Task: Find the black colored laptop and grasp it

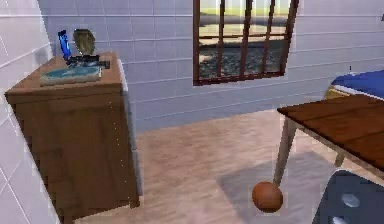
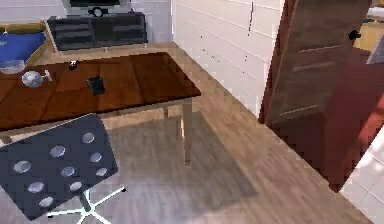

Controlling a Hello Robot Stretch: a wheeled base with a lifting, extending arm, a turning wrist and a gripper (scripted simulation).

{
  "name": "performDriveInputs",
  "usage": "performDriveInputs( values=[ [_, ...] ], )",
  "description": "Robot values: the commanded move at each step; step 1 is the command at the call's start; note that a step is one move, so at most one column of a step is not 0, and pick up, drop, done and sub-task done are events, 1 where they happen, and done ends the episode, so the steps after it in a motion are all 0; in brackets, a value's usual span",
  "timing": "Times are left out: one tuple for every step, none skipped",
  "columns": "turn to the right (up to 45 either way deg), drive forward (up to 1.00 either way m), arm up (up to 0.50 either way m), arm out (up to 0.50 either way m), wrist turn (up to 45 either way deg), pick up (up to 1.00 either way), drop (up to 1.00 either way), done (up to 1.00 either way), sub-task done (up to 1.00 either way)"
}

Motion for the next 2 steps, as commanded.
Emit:
performDriveInputs(
  values=[
    [0.0, 0.85, 0.00, 0.00, 0.0, 0.00, 0.00, 0.00, 0.00],
    [-18.0, 0.00, 0.00, 0.00, 0.0, 0.00, 0.00, 0.00, 0.00]
  ],
)
